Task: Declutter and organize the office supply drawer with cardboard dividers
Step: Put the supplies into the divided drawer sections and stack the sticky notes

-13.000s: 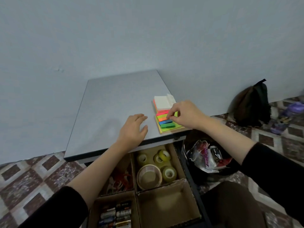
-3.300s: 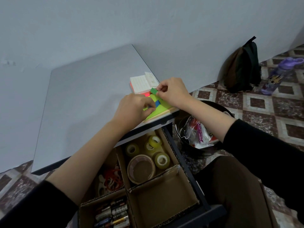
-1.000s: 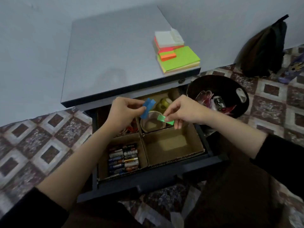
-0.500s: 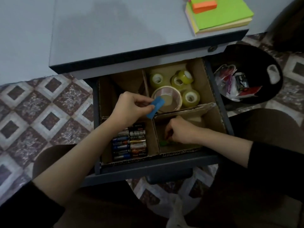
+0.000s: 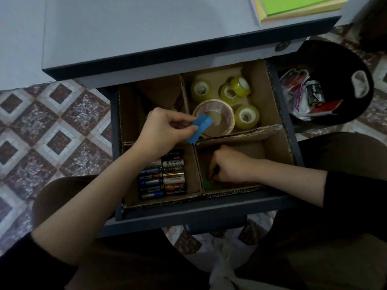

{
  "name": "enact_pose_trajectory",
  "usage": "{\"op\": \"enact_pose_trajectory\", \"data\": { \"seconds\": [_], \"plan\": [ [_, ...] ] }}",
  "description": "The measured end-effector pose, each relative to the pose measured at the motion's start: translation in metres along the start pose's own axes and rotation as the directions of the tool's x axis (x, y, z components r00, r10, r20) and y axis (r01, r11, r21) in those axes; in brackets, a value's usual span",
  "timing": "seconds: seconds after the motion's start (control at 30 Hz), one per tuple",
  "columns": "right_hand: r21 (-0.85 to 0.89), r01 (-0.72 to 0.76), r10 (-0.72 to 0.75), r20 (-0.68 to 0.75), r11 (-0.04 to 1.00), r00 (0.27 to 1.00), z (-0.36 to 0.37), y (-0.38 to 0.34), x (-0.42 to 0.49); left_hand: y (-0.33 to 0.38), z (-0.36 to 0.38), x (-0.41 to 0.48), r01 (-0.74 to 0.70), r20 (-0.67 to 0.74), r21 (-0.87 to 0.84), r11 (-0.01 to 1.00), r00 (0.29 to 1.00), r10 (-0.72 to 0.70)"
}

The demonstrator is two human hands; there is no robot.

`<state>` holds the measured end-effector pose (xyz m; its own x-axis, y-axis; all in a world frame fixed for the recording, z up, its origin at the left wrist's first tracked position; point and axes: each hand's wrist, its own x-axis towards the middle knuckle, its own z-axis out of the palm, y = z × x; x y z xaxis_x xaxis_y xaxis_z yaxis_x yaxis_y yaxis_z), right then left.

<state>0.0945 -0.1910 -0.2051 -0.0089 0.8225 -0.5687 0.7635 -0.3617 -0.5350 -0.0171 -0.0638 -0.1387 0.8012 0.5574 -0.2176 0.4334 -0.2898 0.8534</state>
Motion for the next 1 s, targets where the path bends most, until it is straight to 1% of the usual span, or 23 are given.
{"op": "enact_pose_trajectory", "data": {
  "seconds": [0.13,0.3,0.47,0.53,0.6,0.67,0.7,0.77,0.87,1.0],
  "plan": [
    [-0.023,0.006,-0.005,0.043,1.0,0.999,-0.003,-0.001,-0.005,0.0,0.0,0.001,0.016,0.008,0.005,1.0,1.0,-0.016],
    [0.019,-0.033,0.032,0.053,0.999,0.998,-0.011,0.004,-0.009,0.001,0.001,0.001,0.019,0.009,0.02,1.0,1.0,-0.019],
    [0.053,-0.005,-0.003,0.146,0.999,0.989,-0.004,-0.001,-0.01,0.002,0.0,0.001,0.014,0.0,0.024,1.0,1.0,-0.014],
    [0.07,-0.01,0.001,0.136,0.998,0.991,-0.004,-0.003,-0.01,0.003,0.0,0.001,0.014,0.002,0.029,0.999,1.0,-0.014],
    [0.09,-0.052,0.045,0.081,0.995,0.996,-0.007,-0.001,-0.01,0.002,0.0,0.001,0.013,-0.002,0.041,0.999,1.0,-0.013],
    [0.101,-0.158,0.156,0.028,0.982,0.987,-0.011,0.003,-0.011,0.001,0.001,0.001,0.009,-0.005,0.052,0.999,1.0,-0.009],
    [0.114,-0.214,0.212,0.026,0.97,0.977,-0.013,0.005,-0.013,0.001,0.001,0.001,0.008,-0.006,0.056,0.998,1.0,-0.007],
    [0.152,-0.288,0.279,0.079,0.945,0.957,-0.014,0.009,-0.015,0.0,0.001,0.0,0.008,-0.007,0.065,0.998,1.0,-0.007],
    [0.207,-0.319,0.293,0.148,0.925,0.945,-0.008,0.009,-0.013,0.001,0.002,0.001,0.006,-0.01,0.06,0.998,1.0,-0.006],
    [0.234,-0.321,0.288,0.166,0.918,0.943,-0.004,0.008,-0.01,0.002,0.001,0.002,0.008,-0.008,0.066,0.998,1.0,-0.007]
  ]
}}
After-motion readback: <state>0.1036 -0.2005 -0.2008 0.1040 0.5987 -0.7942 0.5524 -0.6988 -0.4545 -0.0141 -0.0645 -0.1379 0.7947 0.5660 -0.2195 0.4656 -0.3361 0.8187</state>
